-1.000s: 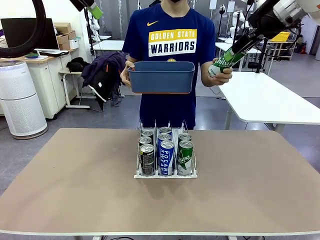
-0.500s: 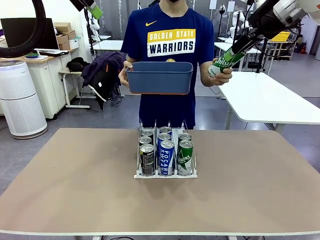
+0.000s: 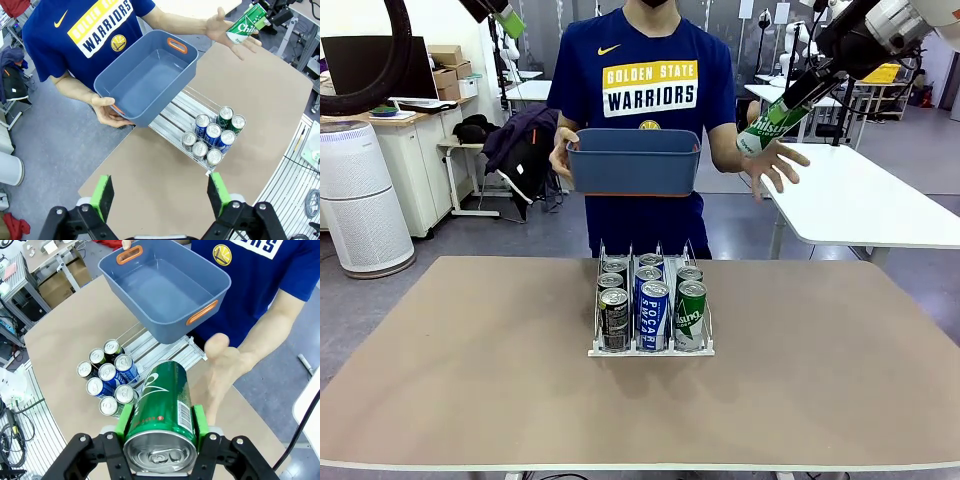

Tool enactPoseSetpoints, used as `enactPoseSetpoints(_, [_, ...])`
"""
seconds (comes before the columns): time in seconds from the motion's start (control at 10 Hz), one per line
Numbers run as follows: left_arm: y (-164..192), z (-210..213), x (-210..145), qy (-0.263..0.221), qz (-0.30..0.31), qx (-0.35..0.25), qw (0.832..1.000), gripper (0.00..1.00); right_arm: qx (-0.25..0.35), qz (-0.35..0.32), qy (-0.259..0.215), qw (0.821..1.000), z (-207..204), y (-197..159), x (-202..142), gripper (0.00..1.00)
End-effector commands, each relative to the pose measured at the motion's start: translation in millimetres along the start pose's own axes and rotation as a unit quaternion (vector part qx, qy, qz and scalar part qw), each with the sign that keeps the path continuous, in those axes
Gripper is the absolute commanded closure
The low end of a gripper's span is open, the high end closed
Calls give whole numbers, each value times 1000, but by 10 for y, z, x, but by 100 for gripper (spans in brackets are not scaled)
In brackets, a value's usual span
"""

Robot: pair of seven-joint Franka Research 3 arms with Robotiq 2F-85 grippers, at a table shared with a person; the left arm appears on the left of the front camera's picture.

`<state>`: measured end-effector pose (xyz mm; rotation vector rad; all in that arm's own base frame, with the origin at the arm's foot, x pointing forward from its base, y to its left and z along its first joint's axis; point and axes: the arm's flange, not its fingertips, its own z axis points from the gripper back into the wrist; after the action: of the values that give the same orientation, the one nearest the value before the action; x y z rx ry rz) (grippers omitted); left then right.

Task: Fill the beverage cans into the dispenser.
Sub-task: Place the picked Sprite in the line of the Automatic Can Dispenser with the same cans.

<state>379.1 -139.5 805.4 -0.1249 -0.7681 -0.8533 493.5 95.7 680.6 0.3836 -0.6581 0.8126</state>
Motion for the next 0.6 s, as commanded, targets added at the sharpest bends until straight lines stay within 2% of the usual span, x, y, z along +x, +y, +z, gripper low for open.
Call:
enactPoseSetpoints(0.0, [10, -4, -13, -2, 1, 1, 1000, 0, -2, 2, -1, 1000, 19, 10, 7, 100])
enactPoseSetpoints(0.5, [10, -4, -13, -2, 1, 1, 1000, 0, -2, 2, -1, 1000, 19, 10, 7, 100])
